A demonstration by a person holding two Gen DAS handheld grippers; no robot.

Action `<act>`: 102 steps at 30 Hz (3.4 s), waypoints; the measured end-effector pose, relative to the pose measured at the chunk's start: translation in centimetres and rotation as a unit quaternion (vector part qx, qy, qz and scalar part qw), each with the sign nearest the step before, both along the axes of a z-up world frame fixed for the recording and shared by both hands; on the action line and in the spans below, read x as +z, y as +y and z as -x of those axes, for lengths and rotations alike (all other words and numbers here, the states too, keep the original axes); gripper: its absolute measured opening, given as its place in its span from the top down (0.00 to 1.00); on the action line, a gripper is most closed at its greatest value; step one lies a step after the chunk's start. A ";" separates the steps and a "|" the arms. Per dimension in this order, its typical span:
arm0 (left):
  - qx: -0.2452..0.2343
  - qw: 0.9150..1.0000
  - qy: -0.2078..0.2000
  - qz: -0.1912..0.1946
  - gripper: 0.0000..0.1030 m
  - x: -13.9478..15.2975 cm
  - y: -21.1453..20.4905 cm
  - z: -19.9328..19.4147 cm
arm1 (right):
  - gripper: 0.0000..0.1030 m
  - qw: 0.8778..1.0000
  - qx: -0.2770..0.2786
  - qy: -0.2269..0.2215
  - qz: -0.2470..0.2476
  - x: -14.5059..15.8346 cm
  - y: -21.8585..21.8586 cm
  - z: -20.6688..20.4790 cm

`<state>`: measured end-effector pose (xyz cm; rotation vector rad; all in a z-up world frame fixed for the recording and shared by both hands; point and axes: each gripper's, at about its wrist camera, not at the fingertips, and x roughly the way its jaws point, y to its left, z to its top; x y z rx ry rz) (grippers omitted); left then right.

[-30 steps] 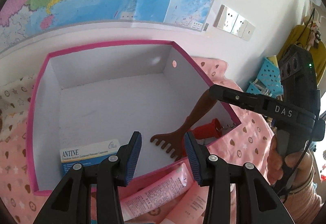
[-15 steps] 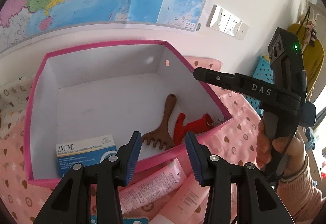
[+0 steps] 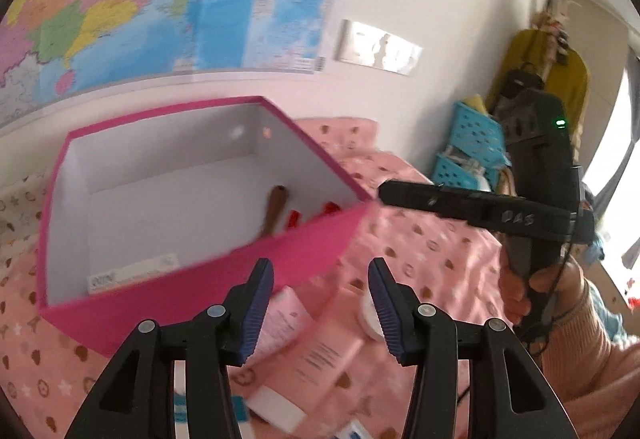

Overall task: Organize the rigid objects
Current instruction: 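Move the right gripper to the white tape roll and close on it, then lift the tape roll with the right gripper and drop it into the pink box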

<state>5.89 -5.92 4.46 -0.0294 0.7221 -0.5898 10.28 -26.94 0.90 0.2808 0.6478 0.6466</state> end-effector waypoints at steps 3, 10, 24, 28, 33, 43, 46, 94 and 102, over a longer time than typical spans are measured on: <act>-0.018 1.000 0.006 -0.011 0.51 -1.0 -1.3 1.1 | 0.63 0.999 0.008 0.018 0.038 -2.1 -0.1 1.3; -0.044 0.997 0.058 -0.010 0.51 -4.6 -3.6 1.8 | 0.63 0.994 0.001 0.080 0.079 -7.6 -0.4 2.0; -0.051 0.993 0.102 -0.007 0.58 -7.1 -5.4 1.8 | 0.63 0.992 0.005 0.100 0.075 -9.8 -0.6 2.4; -0.049 0.993 0.111 -0.007 0.59 -7.5 -5.8 1.3 | 0.63 0.992 0.011 0.098 0.082 -9.9 -0.1 2.4; -0.045 0.991 0.127 -0.007 0.63 -8.5 -6.0 0.6 | 0.63 0.992 0.013 0.097 0.084 -10.1 0.0 2.2; -0.044 0.988 0.146 -0.001 0.66 -9.3 -6.6 -0.1 | 0.77 0.991 0.002 0.092 0.095 -10.1 -0.1 2.6; -0.046 0.988 0.149 -0.001 0.66 -9.4 -6.9 -0.3 | 0.82 0.991 -0.004 0.093 0.092 -10.0 -0.3 2.8; 0.025 0.998 0.048 0.011 0.67 0.8 -1.3 -6.6 | 0.83 0.995 0.022 -0.015 0.092 2.4 4.6 -4.2; 0.033 0.996 0.079 0.014 0.67 -0.7 -1.0 -8.6 | 0.83 0.992 0.017 0.017 0.120 0.6 5.6 -6.2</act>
